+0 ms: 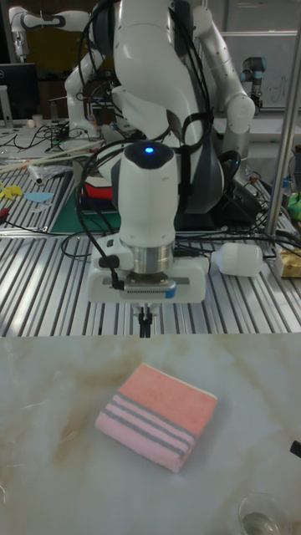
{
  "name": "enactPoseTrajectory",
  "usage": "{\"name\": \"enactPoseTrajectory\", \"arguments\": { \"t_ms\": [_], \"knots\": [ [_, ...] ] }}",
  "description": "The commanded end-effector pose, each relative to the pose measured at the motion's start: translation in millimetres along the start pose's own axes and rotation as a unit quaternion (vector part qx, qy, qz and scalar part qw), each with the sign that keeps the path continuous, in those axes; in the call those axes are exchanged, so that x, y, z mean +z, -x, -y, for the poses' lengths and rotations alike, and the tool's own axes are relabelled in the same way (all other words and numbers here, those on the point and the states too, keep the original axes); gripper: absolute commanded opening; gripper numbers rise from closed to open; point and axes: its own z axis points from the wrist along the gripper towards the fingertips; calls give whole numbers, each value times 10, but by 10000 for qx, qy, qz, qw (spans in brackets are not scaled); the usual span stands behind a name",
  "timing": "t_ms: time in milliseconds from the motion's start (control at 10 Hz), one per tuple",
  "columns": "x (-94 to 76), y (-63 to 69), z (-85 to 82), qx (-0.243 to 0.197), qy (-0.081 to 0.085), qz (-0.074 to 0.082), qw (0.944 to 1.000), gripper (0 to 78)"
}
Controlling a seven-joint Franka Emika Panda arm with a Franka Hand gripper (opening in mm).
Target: Clean the tabletop with a sponge
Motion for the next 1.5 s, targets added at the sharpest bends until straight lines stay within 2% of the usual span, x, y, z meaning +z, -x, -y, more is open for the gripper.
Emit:
{"name": "enactPoseTrajectory", "arguments": {
  "t_ms": [100, 200, 600, 800, 1300, 1500],
  "knots": [
    [68, 45, 21, 49, 70, 84, 9999, 0],
    [64, 48, 24, 117, 155, 81, 9998, 0],
    [66, 46, 23, 139, 195, 5, 9997, 0],
    [67, 46, 22, 139, 128, 18, 9998, 0],
    [67, 45, 20, 202, 130, 13, 9997, 0],
    [67, 45, 20, 181, 169, -40, 9997, 0]
  ]
}}
